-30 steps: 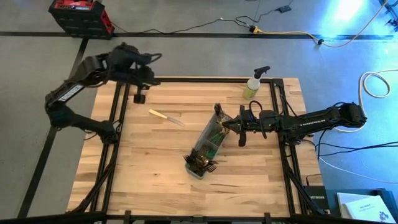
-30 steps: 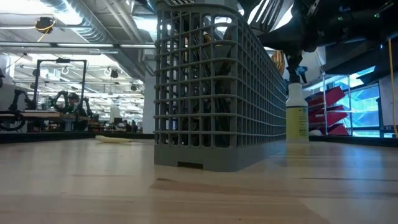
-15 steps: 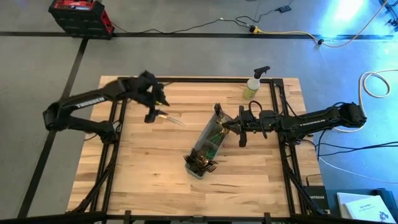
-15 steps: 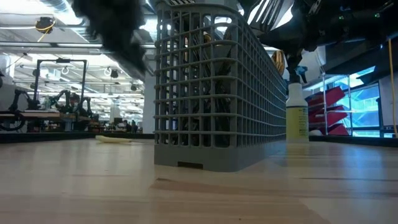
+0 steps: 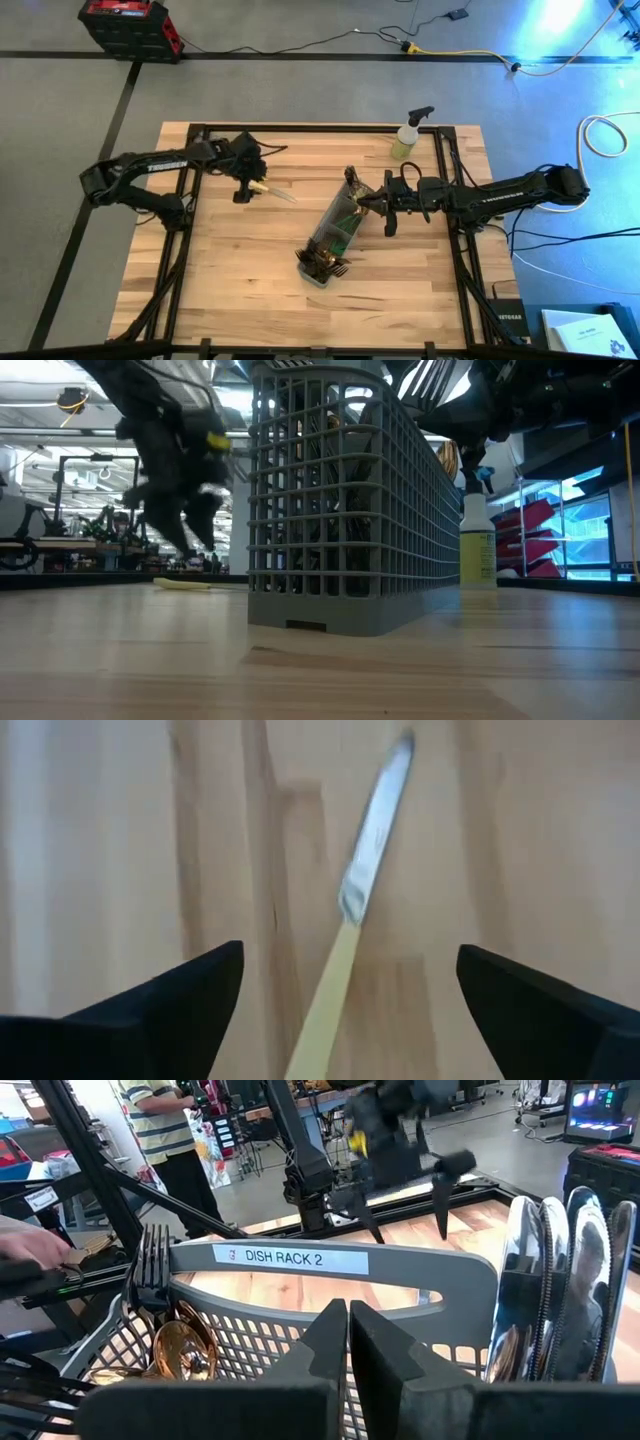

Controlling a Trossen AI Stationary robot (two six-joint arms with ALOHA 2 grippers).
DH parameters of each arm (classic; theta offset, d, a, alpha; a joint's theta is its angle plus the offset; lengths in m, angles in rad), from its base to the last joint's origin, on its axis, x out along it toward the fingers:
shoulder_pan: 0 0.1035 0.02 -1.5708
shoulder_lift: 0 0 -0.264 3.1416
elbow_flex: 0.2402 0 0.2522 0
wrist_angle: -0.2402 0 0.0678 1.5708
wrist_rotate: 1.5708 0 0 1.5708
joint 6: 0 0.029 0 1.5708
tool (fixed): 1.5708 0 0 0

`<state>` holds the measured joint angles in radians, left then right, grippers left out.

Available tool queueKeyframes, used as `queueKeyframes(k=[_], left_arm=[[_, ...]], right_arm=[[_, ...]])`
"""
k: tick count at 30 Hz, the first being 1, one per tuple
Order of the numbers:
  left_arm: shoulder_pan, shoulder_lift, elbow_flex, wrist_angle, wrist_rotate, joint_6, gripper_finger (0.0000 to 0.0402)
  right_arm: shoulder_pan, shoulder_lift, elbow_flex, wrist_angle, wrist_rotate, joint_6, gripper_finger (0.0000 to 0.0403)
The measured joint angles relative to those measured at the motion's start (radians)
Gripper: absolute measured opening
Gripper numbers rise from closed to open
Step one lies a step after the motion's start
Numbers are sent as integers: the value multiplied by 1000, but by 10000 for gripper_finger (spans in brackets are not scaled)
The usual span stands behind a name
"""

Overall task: Sort silverware
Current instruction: Put the table knife into the silverware tray

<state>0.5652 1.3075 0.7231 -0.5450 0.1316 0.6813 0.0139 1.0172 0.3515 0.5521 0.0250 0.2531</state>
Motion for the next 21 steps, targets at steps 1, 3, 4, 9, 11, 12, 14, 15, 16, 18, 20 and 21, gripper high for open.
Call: queueKeyframes(k=[1,3,4,9,11,12,14,15,16,18,20,21], left_arm=[[2,24,0,-2,-17,2,353],[10,72,0,-1,-28,6,354],[13,97,0,-2,-32,11,354],[18,204,10,5,-88,39,354],[25,227,26,-1,-89,42,354],[29,237,35,-8,-89,46,354],[37,250,51,-15,-89,60,354],[41,257,61,-16,-93,63,353],[45,262,72,-18,-101,64,351],[54,275,97,-20,-119,64,341],[62,285,112,-61,-114,76,326],[63,293,118,-80,-113,86,317]], right_arm=[[0,0,0,-1,0,0,0],[0,0,0,-4,0,0,0],[0,0,0,-4,0,0,0],[0,0,0,-7,0,-7,0],[0,0,0,-12,0,-8,0],[0,0,0,-17,0,-8,0],[0,0,0,-22,0,-8,0],[0,0,0,-24,0,-8,0],[0,0,0,-26,0,-8,0],[0,0,1,-27,0,-9,0],[0,0,1,-27,0,-9,0],[0,0,1,-28,0,-8,0]])
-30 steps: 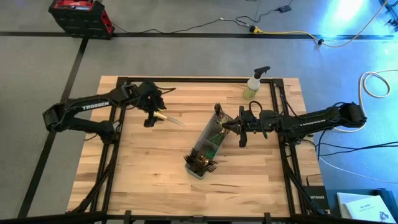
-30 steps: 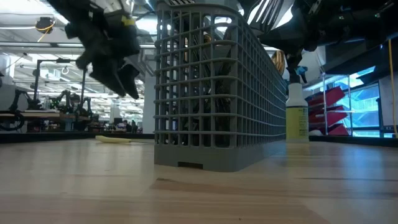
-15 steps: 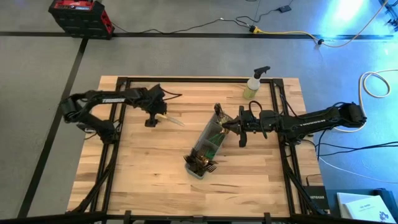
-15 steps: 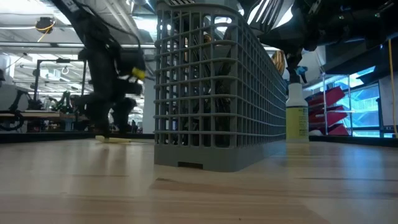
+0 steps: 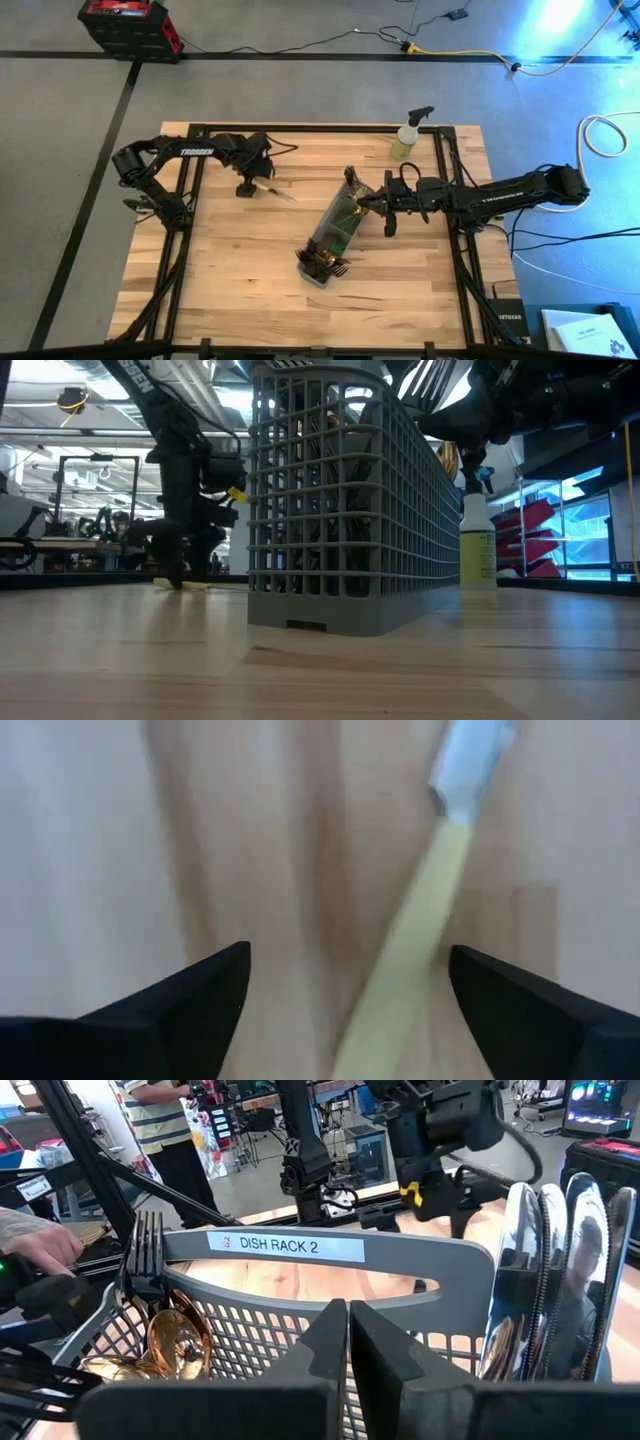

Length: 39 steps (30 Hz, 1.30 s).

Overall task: Sort silverware
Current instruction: Put the table knife into the silverware tray

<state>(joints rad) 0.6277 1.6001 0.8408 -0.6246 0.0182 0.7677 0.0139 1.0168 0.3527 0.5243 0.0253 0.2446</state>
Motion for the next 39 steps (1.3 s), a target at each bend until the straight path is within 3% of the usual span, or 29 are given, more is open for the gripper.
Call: queueKeyframes(k=[10,22,29,39], left_arm=[[-9,34,12,-24,9,28,244],[-14,40,40,-73,1,34,97],[-57,40,41,-73,-67,24,58],[-119,35,44,-77,-78,-1,24]], right_arm=[[0,0,0,-2,0,-10,0],[0,0,0,-3,0,-10,0],[0,0,0,-3,0,-10,0],[0,0,0,-3,0,-10,0]])
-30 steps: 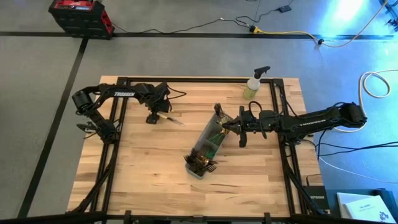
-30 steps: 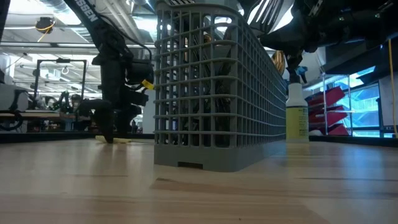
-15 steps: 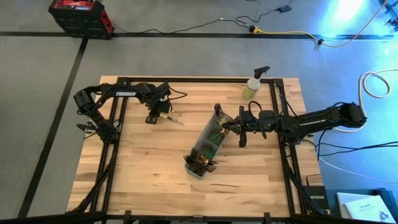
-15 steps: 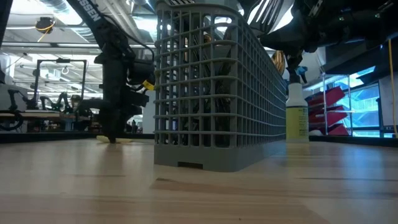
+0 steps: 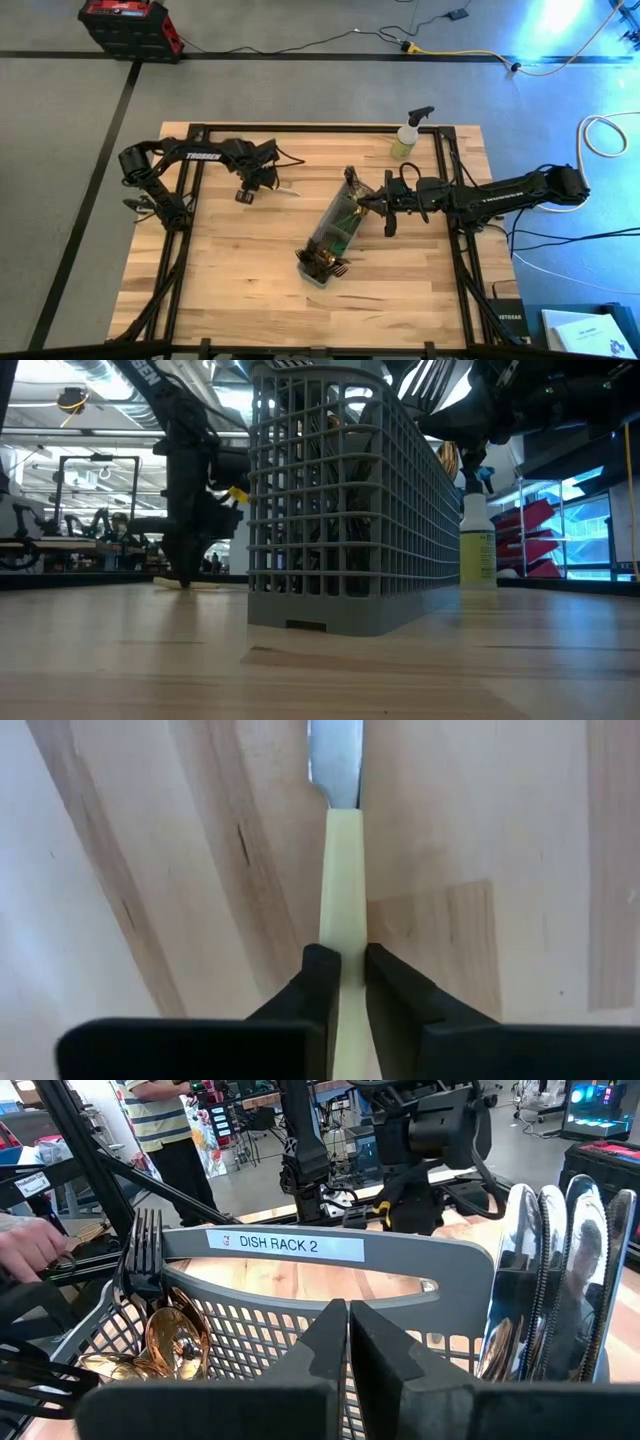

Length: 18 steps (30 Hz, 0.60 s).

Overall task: Sort silverware
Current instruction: Put the table knife into the silverware tray

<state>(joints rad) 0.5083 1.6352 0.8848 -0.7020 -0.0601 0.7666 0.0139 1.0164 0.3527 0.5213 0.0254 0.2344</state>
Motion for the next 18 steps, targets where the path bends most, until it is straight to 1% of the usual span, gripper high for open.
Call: queueKeyframes(k=[5,14,18], left_arm=[[-17,0,0,9,1,0,25],[-20,5,-4,6,20,8,74],[-20,10,-11,13,20,13,84]], right_arm=[[0,0,0,0,0,0,0],[0,0,0,0,0,0,0],[0,0,0,0,0,0,0]])
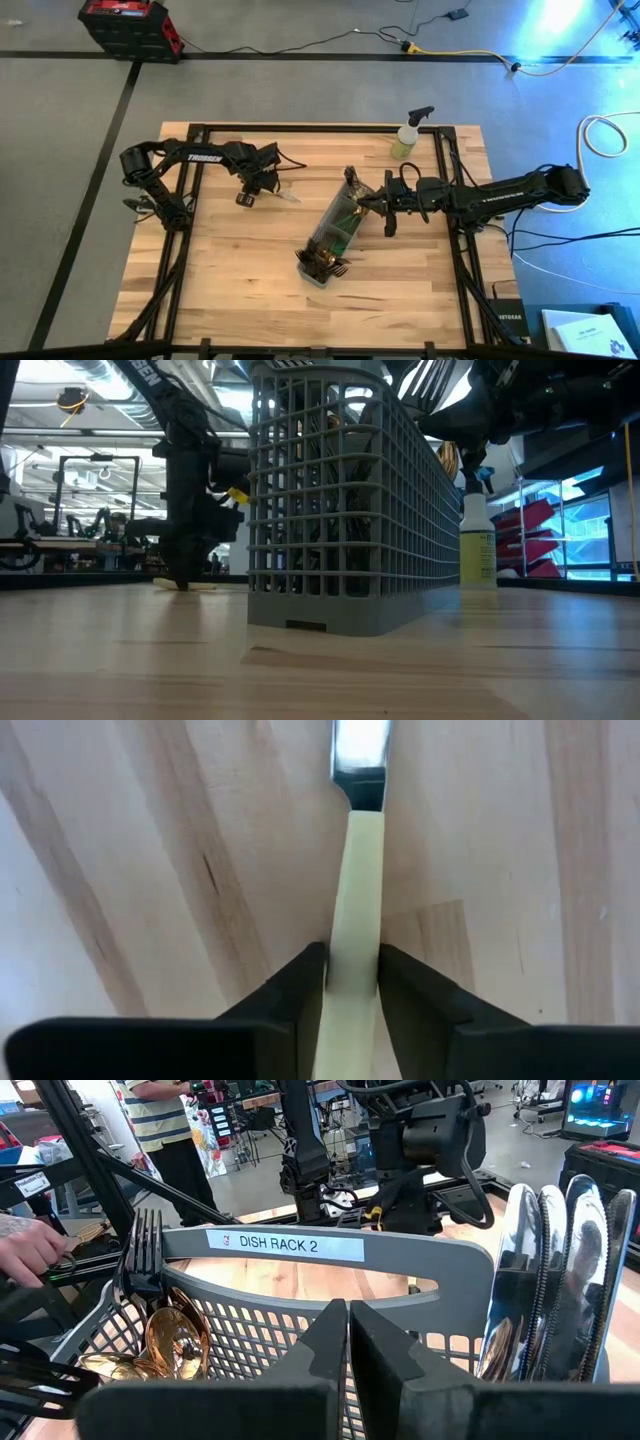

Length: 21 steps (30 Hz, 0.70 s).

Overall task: Sort silverware
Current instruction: Put the table knife into the silverware tray

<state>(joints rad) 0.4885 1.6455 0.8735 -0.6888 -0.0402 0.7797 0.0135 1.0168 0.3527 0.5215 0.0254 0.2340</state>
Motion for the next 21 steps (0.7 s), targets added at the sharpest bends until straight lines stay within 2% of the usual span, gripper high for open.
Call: queueKeyframes(k=[6,11,21], left_arm=[[3,62,7,-12,-3,4,64],[2,63,11,-17,-16,-5,34],[-13,67,25,-34,-36,-68,32]], right_arm=[[0,0,0,0,0,0,0],[0,0,0,0,0,0,0],[0,0,0,0,0,0,0]])
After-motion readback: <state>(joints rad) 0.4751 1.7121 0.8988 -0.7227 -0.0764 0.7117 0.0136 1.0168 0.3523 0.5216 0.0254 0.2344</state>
